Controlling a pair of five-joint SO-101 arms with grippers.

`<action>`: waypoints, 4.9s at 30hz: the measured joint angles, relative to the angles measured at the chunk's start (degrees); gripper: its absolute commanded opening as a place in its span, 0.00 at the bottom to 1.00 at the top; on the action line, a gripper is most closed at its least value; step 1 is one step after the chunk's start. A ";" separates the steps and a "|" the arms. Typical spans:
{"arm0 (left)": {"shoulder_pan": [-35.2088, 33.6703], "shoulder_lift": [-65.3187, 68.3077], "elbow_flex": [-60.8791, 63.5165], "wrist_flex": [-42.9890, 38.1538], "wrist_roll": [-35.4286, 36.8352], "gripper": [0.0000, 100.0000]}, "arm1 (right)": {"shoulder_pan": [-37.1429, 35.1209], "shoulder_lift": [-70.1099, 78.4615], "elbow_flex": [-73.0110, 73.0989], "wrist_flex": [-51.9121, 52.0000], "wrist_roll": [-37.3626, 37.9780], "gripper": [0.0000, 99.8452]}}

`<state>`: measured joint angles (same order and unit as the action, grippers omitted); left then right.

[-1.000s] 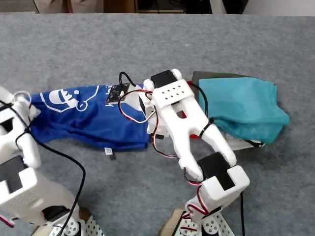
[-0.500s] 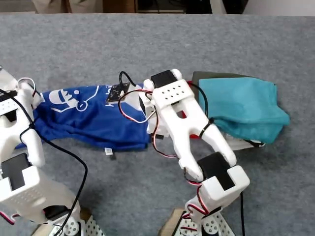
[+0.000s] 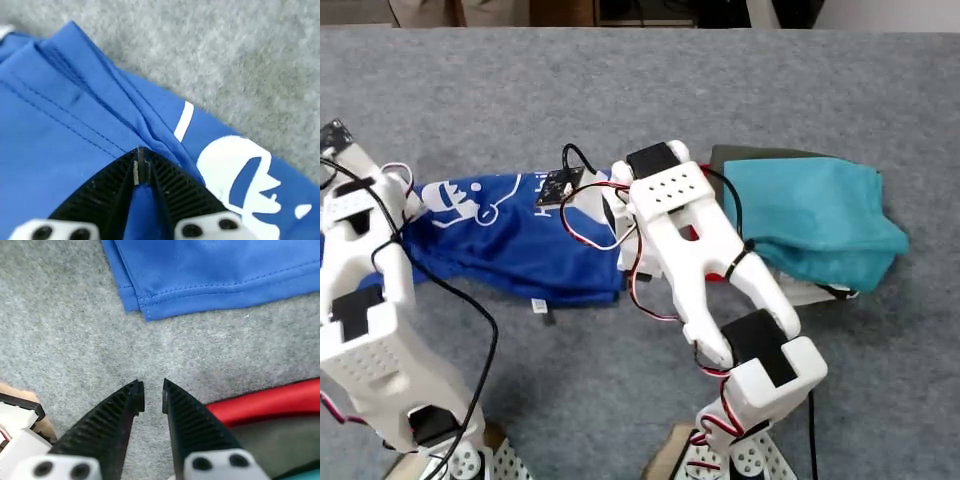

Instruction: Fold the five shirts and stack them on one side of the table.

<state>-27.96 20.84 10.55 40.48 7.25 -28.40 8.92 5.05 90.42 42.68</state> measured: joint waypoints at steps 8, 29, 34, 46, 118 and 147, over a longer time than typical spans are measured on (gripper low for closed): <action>-5.71 0.97 -17.93 21.80 -0.35 0.02 | -0.53 -3.52 -8.18 0.09 -6.42 0.08; -18.55 10.81 -20.66 22.33 -7.30 0.02 | -2.37 41.32 -46.07 -7.91 -17.14 0.00; -19.43 11.43 -23.30 22.33 -15.56 0.02 | -0.53 51.52 -59.78 -0.44 -14.77 0.00; -18.99 10.64 -25.85 27.60 -27.60 0.02 | -1.85 59.87 -88.09 10.64 -10.29 0.00; -19.43 5.98 -11.43 20.84 -40.18 0.02 | -5.71 18.73 -1.76 -16.62 -19.52 0.00; -27.08 0.97 -23.82 30.51 -22.59 0.21 | 1.76 1.49 -7.82 -3.16 -33.93 0.00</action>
<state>-55.03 21.80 -13.27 70.99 -15.34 -26.64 10.42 -2.77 87.25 8.75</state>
